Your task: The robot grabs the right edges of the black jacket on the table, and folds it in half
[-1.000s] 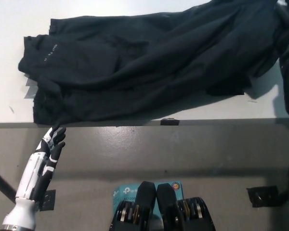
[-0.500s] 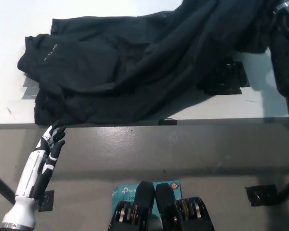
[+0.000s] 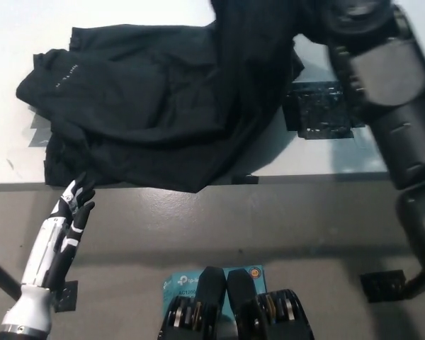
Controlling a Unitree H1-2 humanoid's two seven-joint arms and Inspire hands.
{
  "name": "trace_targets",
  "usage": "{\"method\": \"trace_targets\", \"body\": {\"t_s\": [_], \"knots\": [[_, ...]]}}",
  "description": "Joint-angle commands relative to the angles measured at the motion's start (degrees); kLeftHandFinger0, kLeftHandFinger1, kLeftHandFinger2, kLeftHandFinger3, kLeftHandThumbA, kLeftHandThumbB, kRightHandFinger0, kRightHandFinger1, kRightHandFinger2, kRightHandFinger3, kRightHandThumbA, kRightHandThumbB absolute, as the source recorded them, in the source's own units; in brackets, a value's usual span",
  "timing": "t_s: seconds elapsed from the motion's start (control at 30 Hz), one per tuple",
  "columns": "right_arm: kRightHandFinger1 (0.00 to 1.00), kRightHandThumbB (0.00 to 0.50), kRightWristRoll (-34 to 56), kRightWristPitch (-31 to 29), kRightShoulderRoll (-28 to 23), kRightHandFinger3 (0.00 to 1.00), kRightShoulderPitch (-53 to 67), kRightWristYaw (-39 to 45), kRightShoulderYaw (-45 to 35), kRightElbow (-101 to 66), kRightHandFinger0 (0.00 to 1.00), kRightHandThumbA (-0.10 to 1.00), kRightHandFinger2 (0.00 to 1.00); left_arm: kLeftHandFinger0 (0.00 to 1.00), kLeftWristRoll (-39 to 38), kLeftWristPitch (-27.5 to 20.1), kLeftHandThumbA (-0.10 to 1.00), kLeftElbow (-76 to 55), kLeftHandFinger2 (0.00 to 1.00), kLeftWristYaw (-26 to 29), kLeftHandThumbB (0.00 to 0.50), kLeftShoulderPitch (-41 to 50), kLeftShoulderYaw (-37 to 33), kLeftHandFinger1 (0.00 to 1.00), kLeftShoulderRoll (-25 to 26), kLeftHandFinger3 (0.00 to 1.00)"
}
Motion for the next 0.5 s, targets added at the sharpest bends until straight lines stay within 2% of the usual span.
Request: {"method": "trace_targets", "body": {"t_s": [0.0,0.03,0.07,0.1,0.13,0.17,0.23,0.27,0.3,0.33,0.43,0.47], "knots": [[0.15,0.176,-5.10,-5.40,3.17,0.41,-7.42,2.89,2.29,-1.81,0.00,-0.10,0.42,1.00,0.39,0.14,0.92,-2.32,1.00,-0.61,0.078,-0.91,0.00,1.00,0.65,1.00],[0.15,0.181,-5.16,-5.69,3.67,0.48,-7.83,3.22,2.30,-1.30,0.00,-0.10,0.47,1.00,0.52,0.37,0.92,-2.44,1.00,-0.56,0.084,-0.98,-0.02,1.00,0.64,1.00],[0.24,0.186,-5.37,-6.19,4.92,0.63,-9.00,3.52,2.63,0.36,0.00,-0.10,0.63,1.00,0.85,0.48,0.93,-2.56,1.00,-0.45,0.085,-1.08,-0.01,1.00,0.72,1.00],[0.30,0.182,-7.02,-6.80,5.54,0.70,-9.83,3.25,3.81,1.48,0.00,-0.10,0.73,1.00,0.95,0.90,0.93,-2.69,1.00,-0.37,0.094,-1.25,0.07,1.00,0.73,1.00],[0.33,0.181,-7.32,-7.03,5.61,0.73,-9.90,3.27,3.77,1.72,0.00,-0.10,0.76,1.00,1.02,1.04,0.93,-2.73,1.00,-0.39,0.094,-1.31,0.06,1.00,0.76,1.00],[0.40,0.169,-7.97,-7.43,6.14,0.77,-10.08,3.22,4.29,2.41,0.00,-0.10,0.83,1.00,1.12,0.91,0.92,-2.70,1.00,-0.35,0.090,-1.43,0.02,1.00,0.69,1.00],[0.40,0.157,-9.65,-9.53,7.54,0.70,-10.08,2.58,5.50,4.61,0.00,-0.10,0.80,1.00,1.58,0.89,0.93,-2.71,1.00,-0.48,0.086,-1.64,-0.21,1.00,0.79,1.00],[0.50,0.139,-11.44,-13.17,8.02,0.71,-9.72,2.13,7.11,6.91,0.24,-0.10,0.81,1.00,1.13,0.89,0.92,-2.74,1.00,-0.54,0.077,-1.80,-0.15,1.00,0.63,1.00],[0.44,0.141,-11.12,-14.49,8.86,0.72,-9.43,2.47,7.15,8.57,0.15,-0.10,0.79,1.00,1.21,1.36,0.92,-2.89,1.00,-0.55,0.083,-1.90,-0.20,1.00,0.57,1.00],[0.38,0.165,-11.77,-15.94,10.10,0.72,-8.94,1.74,7.91,11.03,0.03,-0.10,0.76,1.00,1.47,1.62,0.92,-3.06,1.00,-0.55,0.094,-1.94,-0.22,1.00,0.67,1.00],[0.38,0.193,-15.38,-17.70,11.09,0.74,-8.16,0.17,10.91,14.22,0.00,-0.10,0.78,1.00,1.61,2.00,0.93,-3.32,1.00,-0.65,0.092,-1.96,-0.29,1.00,0.84,1.00],[0.43,0.178,-17.86,-16.75,11.75,0.90,-7.68,-0.77,13.28,15.94,0.02,-0.10,0.84,1.00,2.25,1.61,0.94,-3.44,1.00,-0.61,0.084,-1.84,-0.47,1.00,1.00,1.00]]}}
